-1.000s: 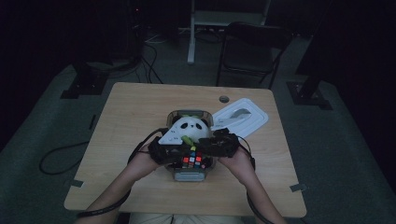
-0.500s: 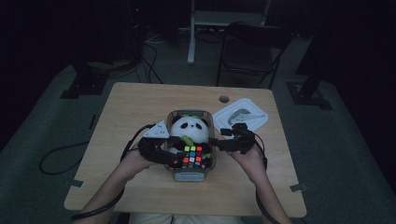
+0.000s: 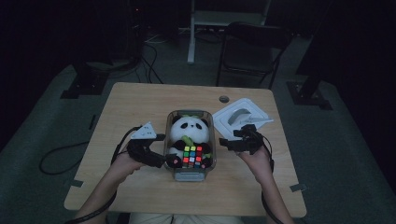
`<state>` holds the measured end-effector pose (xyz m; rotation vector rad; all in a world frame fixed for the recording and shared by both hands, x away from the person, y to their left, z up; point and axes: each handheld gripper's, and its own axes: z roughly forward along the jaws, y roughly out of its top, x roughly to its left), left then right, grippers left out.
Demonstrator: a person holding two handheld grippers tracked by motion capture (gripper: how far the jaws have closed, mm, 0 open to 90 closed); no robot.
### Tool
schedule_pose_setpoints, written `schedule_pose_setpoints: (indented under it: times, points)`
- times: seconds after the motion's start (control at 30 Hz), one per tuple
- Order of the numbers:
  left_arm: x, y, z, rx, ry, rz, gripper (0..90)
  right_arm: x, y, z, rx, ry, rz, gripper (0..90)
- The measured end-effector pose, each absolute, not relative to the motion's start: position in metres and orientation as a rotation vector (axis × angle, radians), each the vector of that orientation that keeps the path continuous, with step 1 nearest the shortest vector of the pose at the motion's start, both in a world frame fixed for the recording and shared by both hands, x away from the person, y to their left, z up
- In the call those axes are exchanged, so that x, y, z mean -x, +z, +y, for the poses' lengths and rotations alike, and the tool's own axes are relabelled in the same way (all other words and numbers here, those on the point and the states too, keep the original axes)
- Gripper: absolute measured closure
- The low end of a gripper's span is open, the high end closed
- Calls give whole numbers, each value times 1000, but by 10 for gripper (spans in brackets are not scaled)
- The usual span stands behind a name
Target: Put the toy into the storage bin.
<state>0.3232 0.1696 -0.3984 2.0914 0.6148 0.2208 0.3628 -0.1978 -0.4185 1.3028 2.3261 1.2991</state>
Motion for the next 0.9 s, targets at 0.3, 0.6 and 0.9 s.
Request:
schedule_pose_setpoints:
  times: [0.3,0.6,0.9]
  points:
    - [-325,-407,191,-2051,235,704,13,-370,-436,-211,-1391,1263,2258,142]
    - [-328,-429,208,-2027,285,776,13,-382,-450,-225,-1452,1225,2180,145]
    - [-329,-457,219,-2037,320,816,14,-398,-468,-233,-1519,1115,2122,151]
